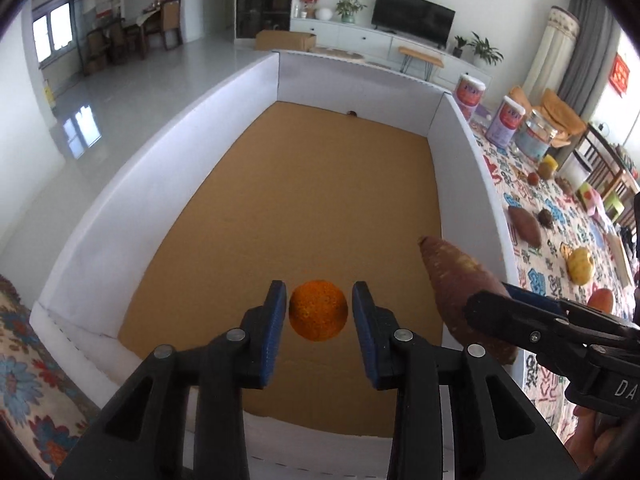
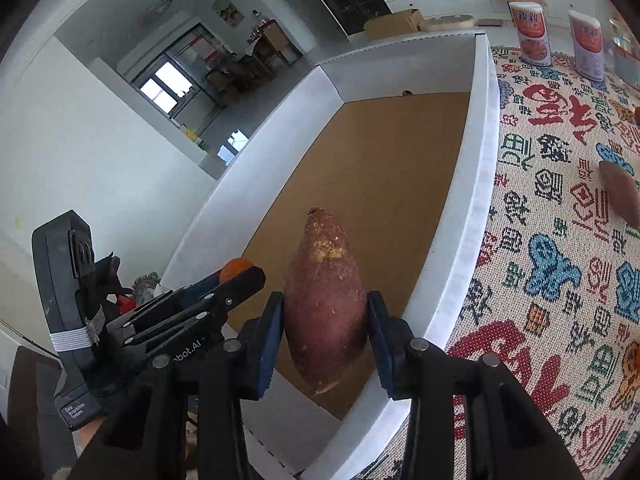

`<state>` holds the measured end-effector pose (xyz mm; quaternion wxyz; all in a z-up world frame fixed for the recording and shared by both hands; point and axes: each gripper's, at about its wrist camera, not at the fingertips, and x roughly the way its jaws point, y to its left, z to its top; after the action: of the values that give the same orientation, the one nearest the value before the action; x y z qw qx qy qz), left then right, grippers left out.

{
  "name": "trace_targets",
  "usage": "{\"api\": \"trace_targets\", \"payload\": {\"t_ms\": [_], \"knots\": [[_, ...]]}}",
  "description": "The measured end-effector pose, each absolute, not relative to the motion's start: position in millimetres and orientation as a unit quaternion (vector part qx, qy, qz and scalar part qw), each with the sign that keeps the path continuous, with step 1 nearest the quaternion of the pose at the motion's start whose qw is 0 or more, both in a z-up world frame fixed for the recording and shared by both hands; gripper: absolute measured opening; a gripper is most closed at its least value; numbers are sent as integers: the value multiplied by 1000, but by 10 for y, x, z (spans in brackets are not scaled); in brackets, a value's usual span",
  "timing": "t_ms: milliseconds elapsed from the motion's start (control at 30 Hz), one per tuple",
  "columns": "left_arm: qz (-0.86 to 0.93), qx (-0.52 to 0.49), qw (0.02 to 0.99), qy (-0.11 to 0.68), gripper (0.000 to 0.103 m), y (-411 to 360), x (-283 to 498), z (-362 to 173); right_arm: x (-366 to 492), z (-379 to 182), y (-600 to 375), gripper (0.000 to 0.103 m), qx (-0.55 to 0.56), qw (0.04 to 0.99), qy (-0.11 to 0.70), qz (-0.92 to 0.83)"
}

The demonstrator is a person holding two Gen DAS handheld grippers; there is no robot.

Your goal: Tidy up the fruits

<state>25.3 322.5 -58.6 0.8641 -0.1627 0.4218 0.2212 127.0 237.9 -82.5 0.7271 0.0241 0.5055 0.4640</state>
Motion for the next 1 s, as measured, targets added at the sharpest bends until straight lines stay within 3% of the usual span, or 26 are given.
{"api": "trace_targets", "payload": {"t_ms": [67, 167, 200, 233, 400, 500, 700, 1000], "knots": [[226, -155, 867, 415, 64, 3163, 266, -570, 1289, -808, 2349, 44, 28, 731, 503, 460], [229, -131, 879, 396, 85, 3012, 287, -480, 1355, -695, 2137, 45, 39, 747, 484, 455], [227, -124, 884, 390, 88, 2946, 295, -443, 1363, -626, 2000, 49, 42, 758, 470, 450], [222, -118, 888, 384, 89, 2871, 309, -408, 1374, -574, 1856, 51, 43, 769, 457, 444], [140, -119, 910, 372, 89, 2293, 443, -271, 1398, -367, 597, 84, 50, 863, 375, 335], [69, -115, 918, 372, 95, 1770, 557, -261, 1517, -497, -336, 97, 66, 903, 370, 207], [1, -101, 905, 413, 96, 909, 1086, -715, 2068, -1233, -1967, 98, 78, 889, 450, -46], [109, -52, 895, 429, 96, 938, 1745, -1381, 2781, -1619, -2567, 103, 40, 887, 454, -77]]}}
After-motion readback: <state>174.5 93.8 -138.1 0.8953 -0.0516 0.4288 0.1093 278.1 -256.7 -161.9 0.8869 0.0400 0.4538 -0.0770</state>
